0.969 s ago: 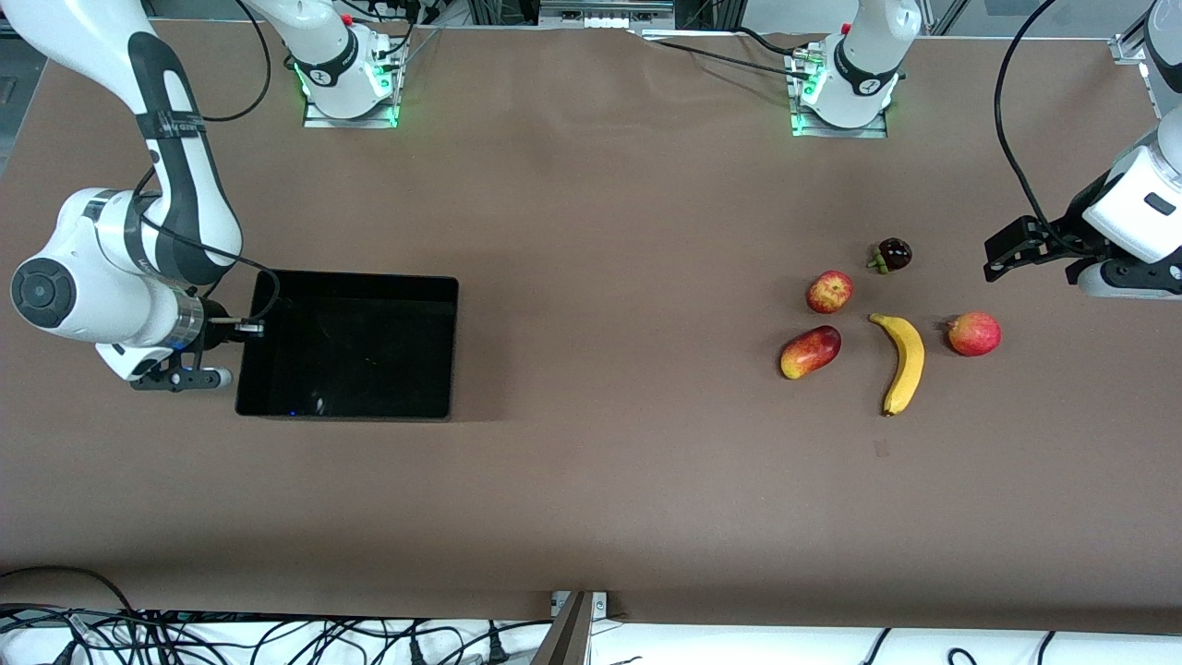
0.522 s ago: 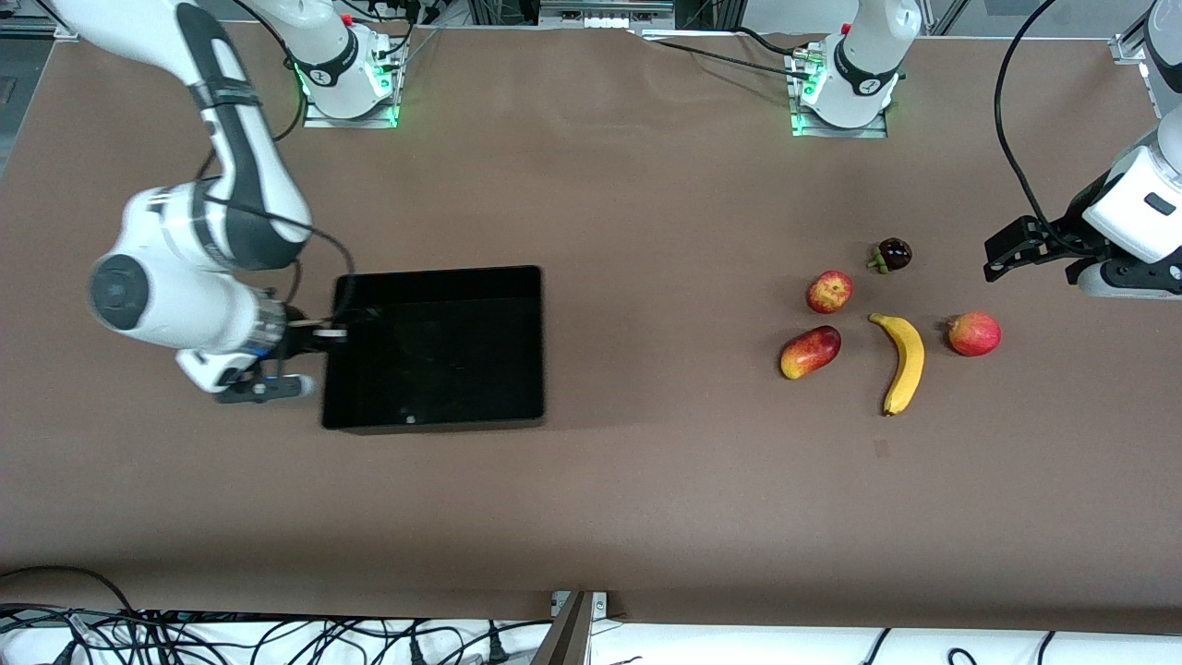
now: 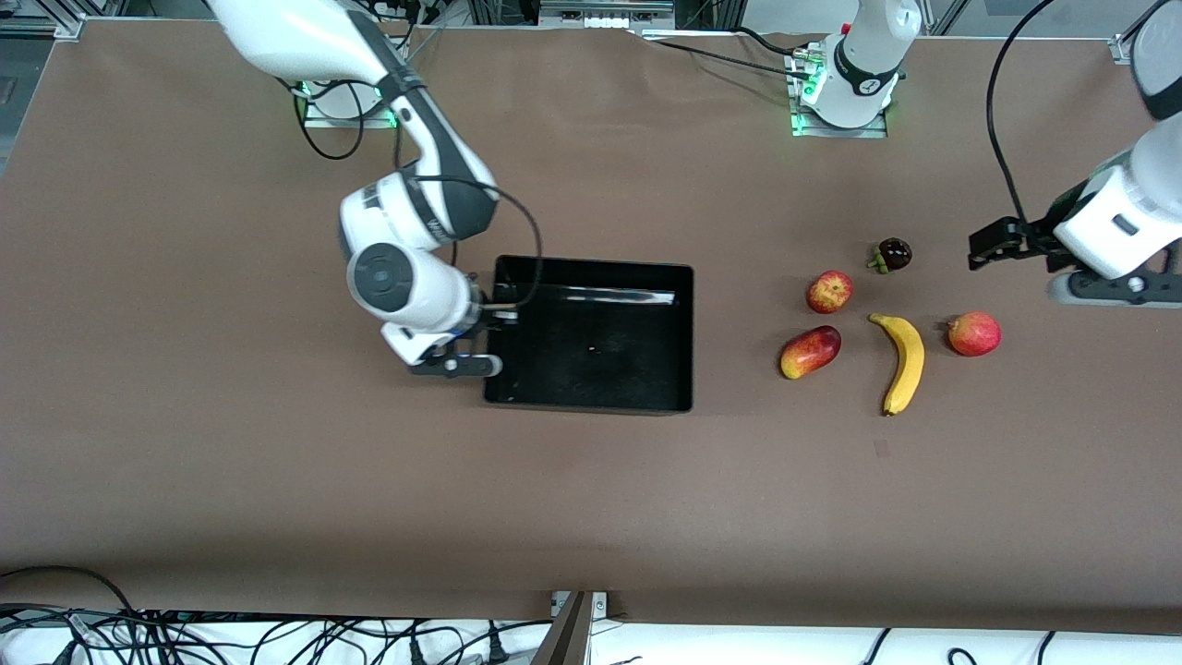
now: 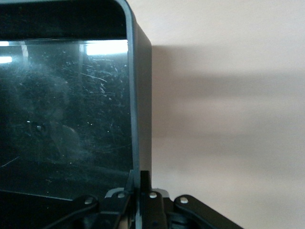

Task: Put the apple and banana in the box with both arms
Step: 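Push the box beside the fruit while the left gripper lowers to the apple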

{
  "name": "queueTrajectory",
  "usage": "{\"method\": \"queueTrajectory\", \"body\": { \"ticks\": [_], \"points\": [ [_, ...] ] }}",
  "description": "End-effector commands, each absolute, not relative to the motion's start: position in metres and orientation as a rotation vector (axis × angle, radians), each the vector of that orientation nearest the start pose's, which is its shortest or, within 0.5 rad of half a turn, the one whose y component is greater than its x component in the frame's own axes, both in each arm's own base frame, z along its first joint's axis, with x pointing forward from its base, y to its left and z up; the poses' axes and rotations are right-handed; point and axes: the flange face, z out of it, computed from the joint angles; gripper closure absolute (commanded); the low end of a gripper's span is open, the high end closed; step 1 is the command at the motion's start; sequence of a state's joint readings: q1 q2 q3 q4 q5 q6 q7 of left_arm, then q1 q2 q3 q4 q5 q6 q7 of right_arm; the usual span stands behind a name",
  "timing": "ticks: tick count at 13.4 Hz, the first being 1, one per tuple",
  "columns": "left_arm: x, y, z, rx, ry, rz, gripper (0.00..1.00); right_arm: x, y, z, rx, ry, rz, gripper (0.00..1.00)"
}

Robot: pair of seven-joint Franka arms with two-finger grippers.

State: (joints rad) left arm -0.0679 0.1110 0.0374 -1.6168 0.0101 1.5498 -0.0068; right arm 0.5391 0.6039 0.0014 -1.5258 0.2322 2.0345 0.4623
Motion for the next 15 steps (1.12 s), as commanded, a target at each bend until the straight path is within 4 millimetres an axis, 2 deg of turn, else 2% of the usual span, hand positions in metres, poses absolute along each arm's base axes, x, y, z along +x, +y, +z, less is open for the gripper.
{"method": "queueTrajectory", "body": {
  "ticks": [1, 3, 4, 6, 7, 8, 10, 11, 12, 14, 15],
  "points": [
    [0.569, -0.028, 0.482, -3.047, 0.068, 0.603, 0.00, 0.583, 0.405, 0.291, -2.973, 0.060, 0.241, 1.00],
    [0.564, -0.037, 0.404, -2.990, 0.092, 0.823, 0.00, 0.570, 0.430, 0.283, -2.972, 0.070, 0.214, 1.00],
    [0.563, -0.038, 0.377, -2.993, 0.085, 0.885, 0.00, 0.562, 0.442, 0.282, -2.969, 0.058, 0.204, 1.00],
    [0.553, -0.045, 0.333, -3.063, 0.071, 0.805, 0.00, 0.549, 0.462, 0.274, -2.969, 0.038, 0.190, 1.00],
    [0.546, -0.056, 0.308, -3.085, 0.100, 0.717, 0.00, 0.543, 0.468, 0.268, -2.973, 0.019, 0.191, 1.00],
    [0.540, -0.067, 0.288, -3.105, 0.123, 0.631, 0.00, 0.542, 0.471, 0.268, -2.970, 0.013, 0.179, 1.00],
    [0.529, -0.074, 0.256, -3.135, 0.140, 0.476, 0.00, 0.543, 0.472, 0.269, -2.967, -0.001, 0.165, 1.00],
    [0.521, -0.076, 0.241, -3.145, 0.145, 0.409, 0.00, 0.544, 0.471, 0.269, -2.966, 0.014, 0.167, 0.42],
    [0.514, -0.082, 0.230, -3.151, 0.163, 0.361, 0.00, 0.545, 0.471, 0.274, -2.965, 0.006, 0.153, 0.00],
    [0.509, -0.081, 0.217, -3.143, 0.175, 0.358, 0.00, 0.554, 0.469, 0.290, -2.952, 0.006, 0.126, 0.00],
    [0.508, -0.079, 0.211, -3.141, 0.168, 0.377, 0.00, 0.558, 0.470, 0.304, -2.942, 0.000, 0.095, 0.00]
  ]
}}
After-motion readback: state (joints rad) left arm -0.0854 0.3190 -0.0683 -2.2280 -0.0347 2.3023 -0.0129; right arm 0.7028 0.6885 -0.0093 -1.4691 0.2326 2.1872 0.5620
